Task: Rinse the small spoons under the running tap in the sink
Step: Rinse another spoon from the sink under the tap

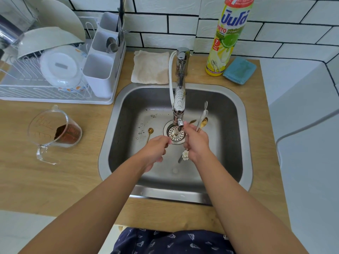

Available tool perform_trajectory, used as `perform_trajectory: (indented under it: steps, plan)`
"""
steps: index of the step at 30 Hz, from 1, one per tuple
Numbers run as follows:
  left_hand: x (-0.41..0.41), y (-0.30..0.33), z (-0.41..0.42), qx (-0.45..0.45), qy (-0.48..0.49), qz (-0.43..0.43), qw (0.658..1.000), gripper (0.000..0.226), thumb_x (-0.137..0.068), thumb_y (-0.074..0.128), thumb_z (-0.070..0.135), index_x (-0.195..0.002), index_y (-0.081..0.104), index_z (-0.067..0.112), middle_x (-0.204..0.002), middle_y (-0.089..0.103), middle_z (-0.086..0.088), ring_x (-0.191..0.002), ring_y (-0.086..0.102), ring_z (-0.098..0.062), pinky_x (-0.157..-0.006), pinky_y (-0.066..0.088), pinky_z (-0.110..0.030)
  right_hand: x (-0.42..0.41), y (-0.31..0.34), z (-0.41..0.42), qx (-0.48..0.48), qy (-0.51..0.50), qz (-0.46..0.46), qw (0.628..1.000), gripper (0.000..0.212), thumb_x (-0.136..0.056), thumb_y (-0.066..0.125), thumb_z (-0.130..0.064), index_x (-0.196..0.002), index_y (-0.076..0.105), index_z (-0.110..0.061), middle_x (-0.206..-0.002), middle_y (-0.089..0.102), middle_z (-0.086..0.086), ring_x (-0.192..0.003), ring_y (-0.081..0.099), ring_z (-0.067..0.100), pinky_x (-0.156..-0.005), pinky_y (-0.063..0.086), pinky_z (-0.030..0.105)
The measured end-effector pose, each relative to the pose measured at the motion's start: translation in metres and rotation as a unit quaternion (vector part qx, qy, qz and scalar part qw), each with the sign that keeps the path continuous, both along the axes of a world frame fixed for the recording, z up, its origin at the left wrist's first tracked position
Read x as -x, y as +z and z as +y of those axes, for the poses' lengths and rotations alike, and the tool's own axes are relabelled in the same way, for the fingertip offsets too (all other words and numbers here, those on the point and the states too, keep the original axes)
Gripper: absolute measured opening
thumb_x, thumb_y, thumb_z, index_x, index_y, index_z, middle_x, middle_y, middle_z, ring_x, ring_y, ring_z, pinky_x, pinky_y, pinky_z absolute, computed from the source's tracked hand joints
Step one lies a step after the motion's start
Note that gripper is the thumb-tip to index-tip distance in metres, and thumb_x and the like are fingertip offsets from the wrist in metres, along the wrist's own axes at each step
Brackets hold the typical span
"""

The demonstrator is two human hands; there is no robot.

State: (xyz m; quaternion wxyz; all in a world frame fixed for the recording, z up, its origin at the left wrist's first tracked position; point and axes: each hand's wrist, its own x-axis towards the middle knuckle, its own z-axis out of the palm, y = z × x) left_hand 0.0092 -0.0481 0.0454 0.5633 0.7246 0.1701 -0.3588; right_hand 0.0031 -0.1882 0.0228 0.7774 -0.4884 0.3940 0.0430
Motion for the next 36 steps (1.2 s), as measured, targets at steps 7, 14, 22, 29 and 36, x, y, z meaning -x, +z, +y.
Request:
perform_trajectory:
  steps: [7, 14, 22, 29, 36]
  plan:
    - [-0.001, -0.004, -0.001, 0.037, 0.041, 0.033, 0.998, 0.015, -0.091, 0.048, 0.019, -0.077, 0.055, 0.020, -0.061, 0.034, 0.009, -0.042, 0.026, -0.007, -0.040, 0.019, -0.022, 0.012, -0.002, 0.008, 0.034, 0.098, -0.006, 0.995, 0.019, -0.096, 0.073, -0.026, -0.092, 0.082, -0.010, -0.046, 0.045, -0.011, -0.042, 0.023, 0.009, -0.038, 0.021, 0.022]
    - [0.001, -0.004, 0.002, 0.037, -0.009, -0.002, 0.999, 0.017, -0.100, 0.046, 0.018, -0.094, 0.062, 0.017, -0.076, 0.047, 0.002, -0.049, 0.031, -0.008, -0.043, 0.019, -0.021, 0.008, -0.002, 0.005, 0.022, 0.083, 0.000, 0.996, 0.012, -0.093, 0.075, -0.022, -0.091, 0.081, -0.012, -0.044, 0.042, -0.009, -0.037, 0.023, 0.006, -0.036, 0.023, 0.021]
    - [0.004, -0.005, 0.013, 0.034, -0.041, -0.012, 0.999, 0.018, -0.103, 0.047, 0.012, -0.102, 0.065, 0.007, -0.079, 0.057, -0.004, -0.049, 0.040, -0.008, -0.044, 0.027, -0.020, -0.003, -0.007, -0.004, 0.012, 0.016, 0.003, 1.000, 0.024, -0.093, 0.074, -0.015, -0.072, 0.083, -0.023, -0.041, 0.044, -0.013, -0.036, 0.024, 0.005, -0.036, 0.023, 0.021]
    - [0.002, -0.003, 0.016, 0.062, -0.047, -0.011, 0.997, 0.015, -0.101, 0.057, 0.015, -0.105, 0.067, 0.004, -0.089, 0.074, -0.008, -0.054, 0.053, -0.008, -0.045, 0.040, -0.018, 0.014, -0.006, 0.008, 0.054, 0.120, 0.002, 0.991, 0.017, -0.086, 0.083, -0.026, -0.095, 0.081, -0.013, -0.072, 0.072, 0.000, -0.041, 0.030, 0.007, -0.038, 0.028, 0.021]
    - [0.006, -0.005, 0.020, 0.084, 0.005, -0.028, 0.996, 0.008, -0.090, 0.072, 0.007, -0.098, 0.071, 0.004, -0.089, 0.078, -0.012, -0.069, 0.074, -0.018, -0.063, 0.058, -0.021, 0.006, -0.006, -0.001, 0.044, 0.088, -0.007, 0.995, 0.011, -0.085, 0.083, -0.022, -0.090, 0.079, -0.013, -0.053, 0.060, -0.008, -0.038, 0.026, 0.007, -0.036, 0.025, 0.020]
